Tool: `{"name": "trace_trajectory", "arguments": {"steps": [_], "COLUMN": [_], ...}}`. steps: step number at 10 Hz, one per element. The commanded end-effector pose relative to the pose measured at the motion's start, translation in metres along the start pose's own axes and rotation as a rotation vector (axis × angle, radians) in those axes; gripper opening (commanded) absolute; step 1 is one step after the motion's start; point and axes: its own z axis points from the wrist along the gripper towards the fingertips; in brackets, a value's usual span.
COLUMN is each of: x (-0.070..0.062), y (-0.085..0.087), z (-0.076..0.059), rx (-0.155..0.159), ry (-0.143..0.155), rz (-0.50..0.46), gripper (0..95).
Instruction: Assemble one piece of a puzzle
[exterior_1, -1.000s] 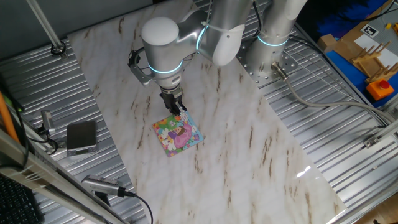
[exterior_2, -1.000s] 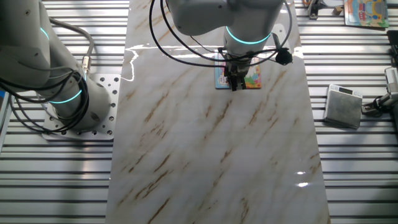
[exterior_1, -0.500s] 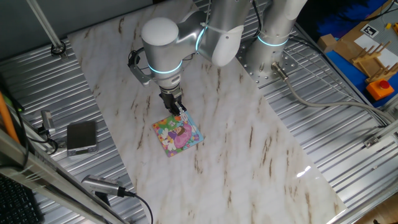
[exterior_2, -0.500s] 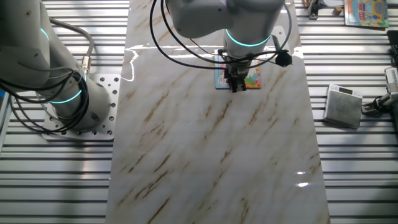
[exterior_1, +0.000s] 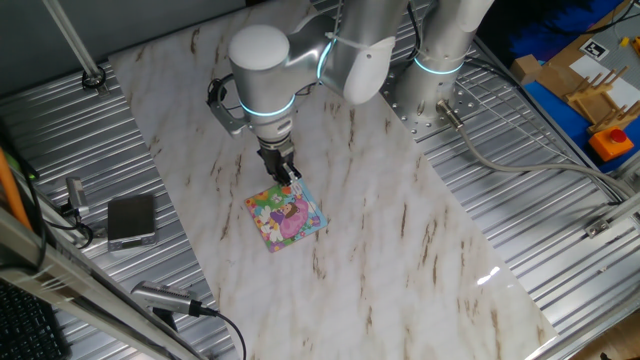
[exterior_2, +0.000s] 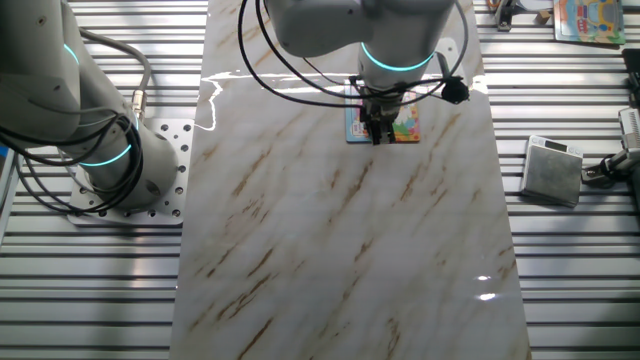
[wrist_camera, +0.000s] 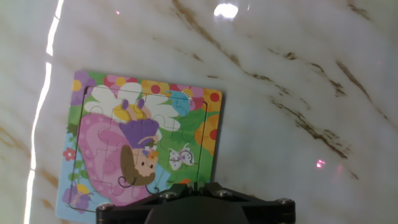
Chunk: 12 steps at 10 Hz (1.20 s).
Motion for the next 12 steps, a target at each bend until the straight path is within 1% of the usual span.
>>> {"name": "trace_trajectory", "arguments": {"steps": [1, 4, 6, 8, 12], "x": [-0.001, -0.003, -0.003, 0.0, 0.0], "y": [0.001, 0.008, 0.012, 0.013, 0.014], "z": [0.002, 0.007, 0.01, 0.017, 0.015], "rx": [-0.003, -0.004, 0.007, 0.01, 0.011], "ry": [-0.001, -0.002, 0.0, -0.004, -0.004], "rz": [-0.001, 0.005, 0.004, 0.001, 0.007], "gripper": [0.0, 0.0, 0.0, 0.0, 0.0]}}
